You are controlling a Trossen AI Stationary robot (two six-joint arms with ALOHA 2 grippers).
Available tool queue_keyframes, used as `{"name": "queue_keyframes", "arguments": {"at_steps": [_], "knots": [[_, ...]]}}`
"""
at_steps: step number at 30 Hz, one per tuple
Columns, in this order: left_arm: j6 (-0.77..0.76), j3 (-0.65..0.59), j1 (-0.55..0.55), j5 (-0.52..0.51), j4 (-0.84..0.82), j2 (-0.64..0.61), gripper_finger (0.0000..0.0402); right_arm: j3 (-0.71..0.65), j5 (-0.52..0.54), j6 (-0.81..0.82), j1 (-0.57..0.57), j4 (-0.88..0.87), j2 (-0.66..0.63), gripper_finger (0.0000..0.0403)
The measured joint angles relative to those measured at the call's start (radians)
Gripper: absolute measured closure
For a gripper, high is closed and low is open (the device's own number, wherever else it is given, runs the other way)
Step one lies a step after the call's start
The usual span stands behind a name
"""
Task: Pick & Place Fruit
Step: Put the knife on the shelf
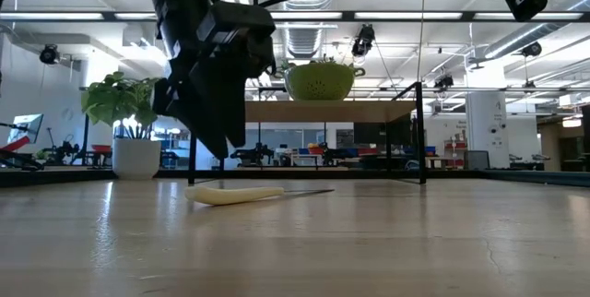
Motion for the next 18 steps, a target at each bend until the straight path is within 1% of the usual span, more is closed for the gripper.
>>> {"name": "queue_keyframes", "arguments": {"at_steps": [7, 11, 18], "knots": [[-0.007, -0.049, -0.021, -0.002, 0.086, 0.002, 0.0213, 0.0, 0.0, 0.0, 0.0, 0.0, 0.0, 0.0394], [-0.007, -0.085, -0.033, -0.046, 0.141, 0.002, 0.0213, 0.0, 0.0, 0.0, 0.0, 0.0, 0.0, 0.0394], [-0.031, -0.147, -0.041, -0.076, 0.219, 0.002, 0.0213, 0.0, 0.0, 0.0, 0.0, 0.0, 0.0, 0.0394]]}}
